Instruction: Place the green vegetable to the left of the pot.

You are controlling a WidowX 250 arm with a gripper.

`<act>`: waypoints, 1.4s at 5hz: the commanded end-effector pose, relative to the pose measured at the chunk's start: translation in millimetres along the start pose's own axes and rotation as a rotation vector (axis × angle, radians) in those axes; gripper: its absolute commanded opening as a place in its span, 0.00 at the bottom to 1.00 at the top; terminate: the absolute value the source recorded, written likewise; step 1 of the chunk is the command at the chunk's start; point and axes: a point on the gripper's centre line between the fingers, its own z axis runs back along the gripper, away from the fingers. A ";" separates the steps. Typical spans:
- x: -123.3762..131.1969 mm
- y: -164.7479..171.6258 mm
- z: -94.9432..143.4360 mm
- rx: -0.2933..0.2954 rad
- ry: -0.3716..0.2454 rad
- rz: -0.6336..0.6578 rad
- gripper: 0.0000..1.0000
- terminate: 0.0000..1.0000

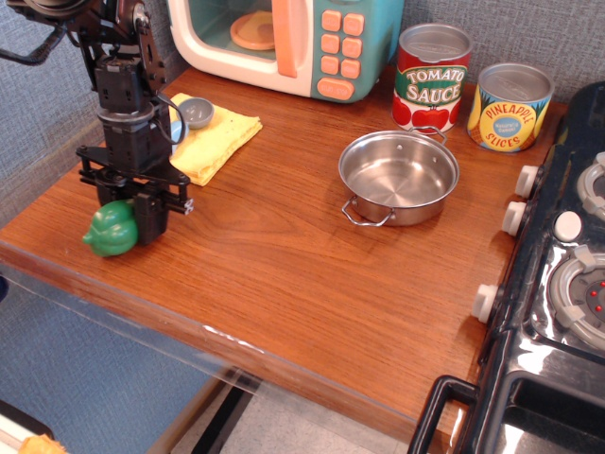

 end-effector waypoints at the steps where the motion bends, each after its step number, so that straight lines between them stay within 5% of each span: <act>1: 51.4 -45.2 70.8 -0.032 -0.181 -0.105 0.00 0.00; 3: 117.8 -71.7 77.4 -0.031 -0.180 -0.093 0.00 0.00; 6: 132.9 -70.6 42.1 0.028 -0.079 -0.091 0.00 0.00; 7: 132.2 -71.4 44.7 0.028 -0.084 -0.093 1.00 0.00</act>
